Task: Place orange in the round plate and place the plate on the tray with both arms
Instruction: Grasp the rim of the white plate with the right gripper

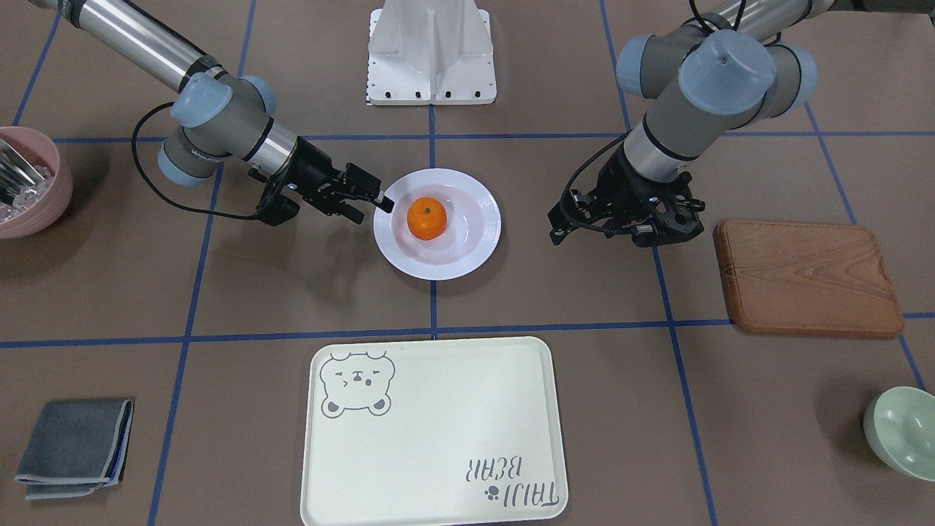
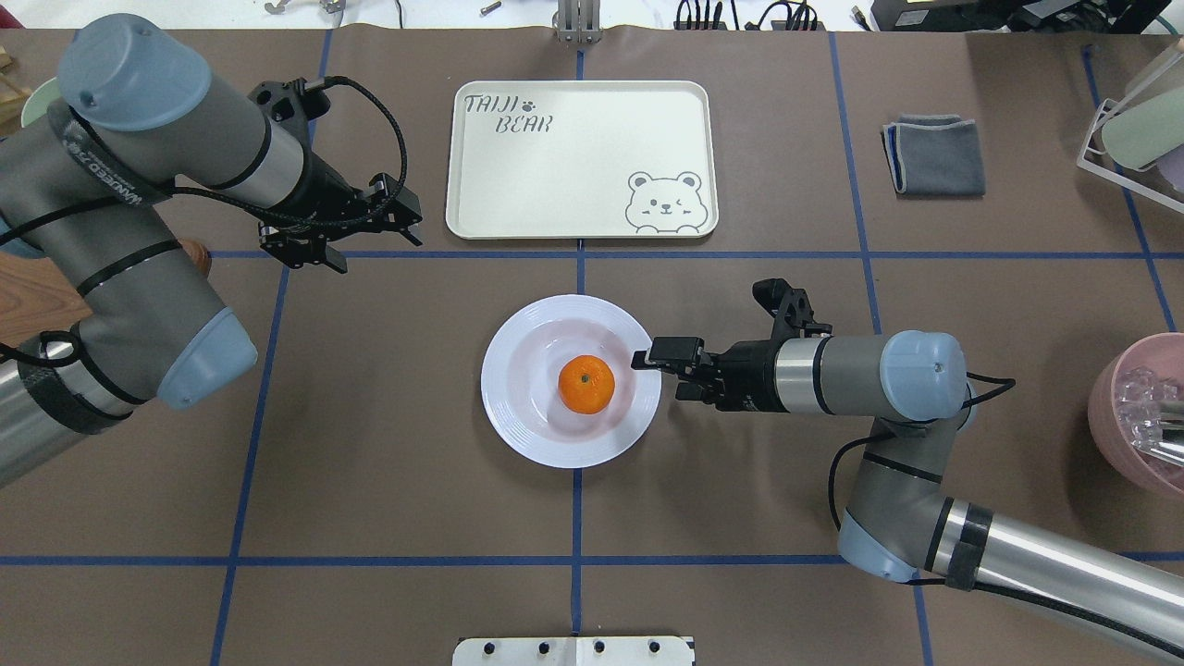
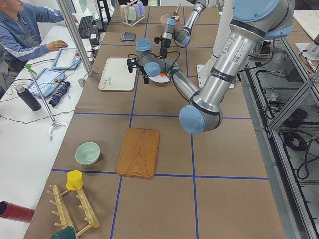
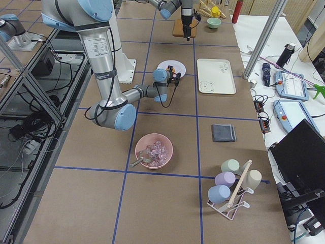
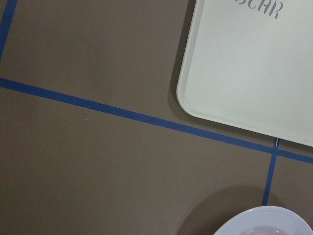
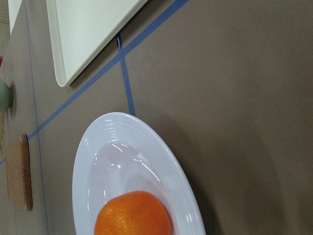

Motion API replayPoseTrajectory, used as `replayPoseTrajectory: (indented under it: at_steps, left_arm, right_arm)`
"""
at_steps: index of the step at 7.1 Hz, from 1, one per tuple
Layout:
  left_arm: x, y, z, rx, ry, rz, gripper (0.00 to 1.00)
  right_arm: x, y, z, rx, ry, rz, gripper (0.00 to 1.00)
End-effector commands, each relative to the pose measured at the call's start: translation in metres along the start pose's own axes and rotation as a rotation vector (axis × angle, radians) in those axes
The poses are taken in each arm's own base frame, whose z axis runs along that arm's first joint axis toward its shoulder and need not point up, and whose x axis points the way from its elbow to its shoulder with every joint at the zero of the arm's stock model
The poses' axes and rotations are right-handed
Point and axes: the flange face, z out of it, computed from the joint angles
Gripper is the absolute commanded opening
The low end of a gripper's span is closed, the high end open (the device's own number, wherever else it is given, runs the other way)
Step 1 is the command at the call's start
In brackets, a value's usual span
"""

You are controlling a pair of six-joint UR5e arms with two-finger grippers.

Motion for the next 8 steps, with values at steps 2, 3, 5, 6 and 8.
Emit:
replayPoseTrajectory:
  at_steps: [2, 3, 5, 6, 8]
  left_arm:
    - [-0.001, 0.0, 0.001, -0.001, -0.002, -0.002, 0.98]
    - [-0.001, 0.0, 0.001, -0.001, -0.002, -0.002, 0.98]
    - [-0.002, 0.0, 0.001, -0.001, -0.003, -0.003, 0.98]
    - [-0.002, 0.0, 0.001, -0.001, -0.003, -0.003, 0.98]
    - [-0.003, 0.0, 0.001, -0.001, -0.004, -0.004, 0.98]
  right_arm:
    - [0.003, 0.008, 0.009, 0.013, -0.001, 0.004, 0.83]
    - [0.007, 0.012, 0.013, 0.011, 0.006, 0.004, 0.83]
    - [0.005, 0.016, 0.016, 0.016, 0.0, 0.005, 0.83]
    - [0.004, 0.018, 0.018, 0.013, -0.001, 0.004, 0.78]
    - [0.004, 0.019, 0.018, 0.011, 0.0, 0.004, 0.47]
